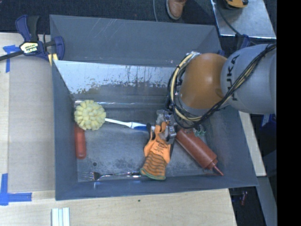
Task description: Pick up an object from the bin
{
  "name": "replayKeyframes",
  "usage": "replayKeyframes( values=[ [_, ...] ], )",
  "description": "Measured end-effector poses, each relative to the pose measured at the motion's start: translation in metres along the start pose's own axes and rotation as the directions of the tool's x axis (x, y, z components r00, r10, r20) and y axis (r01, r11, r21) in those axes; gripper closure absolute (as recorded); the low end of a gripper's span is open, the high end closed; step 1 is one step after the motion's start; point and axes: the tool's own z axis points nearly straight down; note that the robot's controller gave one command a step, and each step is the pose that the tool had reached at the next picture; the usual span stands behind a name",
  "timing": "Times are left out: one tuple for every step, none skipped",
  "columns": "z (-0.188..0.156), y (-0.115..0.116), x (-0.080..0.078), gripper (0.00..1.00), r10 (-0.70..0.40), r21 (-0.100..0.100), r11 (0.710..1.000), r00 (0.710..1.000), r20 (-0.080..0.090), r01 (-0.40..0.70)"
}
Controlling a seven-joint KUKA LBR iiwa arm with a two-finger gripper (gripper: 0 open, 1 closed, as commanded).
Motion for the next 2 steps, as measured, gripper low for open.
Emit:
replayKeyframes(
  values=[
    [-0.029, 0.001, 0.003, 1.00, 0.001, -0.002, 1.000, 1.000, -0.009, -0.001],
    [-0.062, 0.000, 0.000, 1.00, 0.001, 0.000, 1.000, 1.000, -0.001, -0.001]
  ],
)
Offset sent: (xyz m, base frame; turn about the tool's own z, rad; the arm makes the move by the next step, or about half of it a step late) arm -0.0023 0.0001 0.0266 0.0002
